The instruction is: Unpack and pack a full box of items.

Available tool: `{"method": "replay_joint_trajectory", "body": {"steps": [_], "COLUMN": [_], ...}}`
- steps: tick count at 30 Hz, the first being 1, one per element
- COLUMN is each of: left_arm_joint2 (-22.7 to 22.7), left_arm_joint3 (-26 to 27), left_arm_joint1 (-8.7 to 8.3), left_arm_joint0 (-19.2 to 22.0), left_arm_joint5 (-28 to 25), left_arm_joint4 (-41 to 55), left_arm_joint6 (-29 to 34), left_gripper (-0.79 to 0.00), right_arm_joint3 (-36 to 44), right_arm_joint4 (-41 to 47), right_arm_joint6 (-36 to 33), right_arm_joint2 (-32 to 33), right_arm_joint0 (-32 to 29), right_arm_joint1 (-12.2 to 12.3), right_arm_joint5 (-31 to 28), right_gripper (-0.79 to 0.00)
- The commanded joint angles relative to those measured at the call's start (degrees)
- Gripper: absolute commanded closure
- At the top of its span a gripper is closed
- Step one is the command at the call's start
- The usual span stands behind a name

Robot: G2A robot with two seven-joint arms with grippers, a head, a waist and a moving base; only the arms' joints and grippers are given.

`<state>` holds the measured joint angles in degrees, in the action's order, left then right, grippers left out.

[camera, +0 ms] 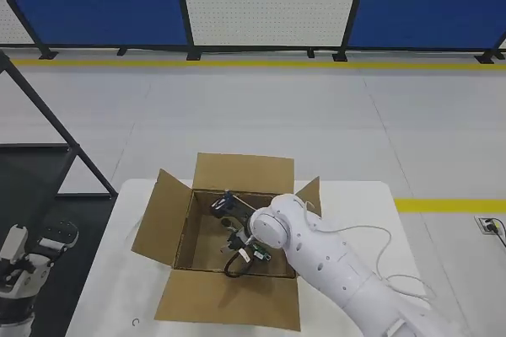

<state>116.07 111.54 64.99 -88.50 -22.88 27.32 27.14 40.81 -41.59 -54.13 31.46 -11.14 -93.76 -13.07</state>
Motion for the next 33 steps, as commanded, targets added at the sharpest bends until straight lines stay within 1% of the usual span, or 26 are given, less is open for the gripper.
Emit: {"method": "replay_joint_trajectory", "body": {"steps": [1,4,6,7,9,15,19,20,26,33], "left_arm_joint2": [-0.2,-0.5,-0.6,-0.6,-0.6,-0.1,0.2,0.4,0.8,1.3], "left_arm_joint3": [0.3,0.5,0.7,0.8,0.9,1.2,1.3,1.4,1.6,1.6], "left_arm_joint1": [0.03,0.08,0.11,0.12,0.14,0.17,0.20,0.22,0.28,0.35], "left_arm_joint0": [-0.4,-1.0,-1.3,-1.4,-1.5,-1.7,-1.9,-1.9,-2.2,-2.5], "left_arm_joint5": [0.1,0.1,0.2,0.2,0.2,0.1,-0.1,-0.1,-0.3,-0.4], "left_arm_joint4": [0.0,0.1,0.3,0.4,0.5,0.9,1.4,1.5,2.0,2.2], "left_arm_joint6": [0.4,0.9,1.1,1.2,1.3,1.4,1.5,1.4,1.5,1.4], "left_gripper": [-0.785,-0.785,-0.785,-0.785,-0.785,-0.785,-0.785,-0.785,-0.785,-0.785], "right_arm_joint3": [-2.9,-7.1,-9.2,-10.3,-12.2,-17.5,-20.6,-21.3,-25.5,-28.6], "right_arm_joint4": [-0.1,-0.7,-1.0,-1.2,-1.7,-2.6,-3.8,-3.7,-3.6,-3.4], "right_arm_joint6": [1.5,4.2,5.4,6.1,7.1,8.7,9.4,9.8,11.3,11.7], "right_arm_joint2": [-0.8,-2.1,-2.8,-3.2,-3.9,-5.2,-6.0,-6.0,-5.8,-5.4], "right_arm_joint0": [0.5,1.2,1.7,1.9,2.3,3.3,3.8,3.8,4.3,4.5], "right_arm_joint1": [-0.9,-2.5,-3.6,-4.2,-5.3,-8.4,-10.3,-10.7,-12.5,-13.9], "right_arm_joint5": [-1.5,-3.3,-3.7,-3.6,-3.4,-1.7,1.3,1.1,1.5,1.4], "right_gripper": [-0.785,-0.785,-0.603,-0.545,-0.388,-0.369,-0.360,-0.357,-0.351,-0.332]}}
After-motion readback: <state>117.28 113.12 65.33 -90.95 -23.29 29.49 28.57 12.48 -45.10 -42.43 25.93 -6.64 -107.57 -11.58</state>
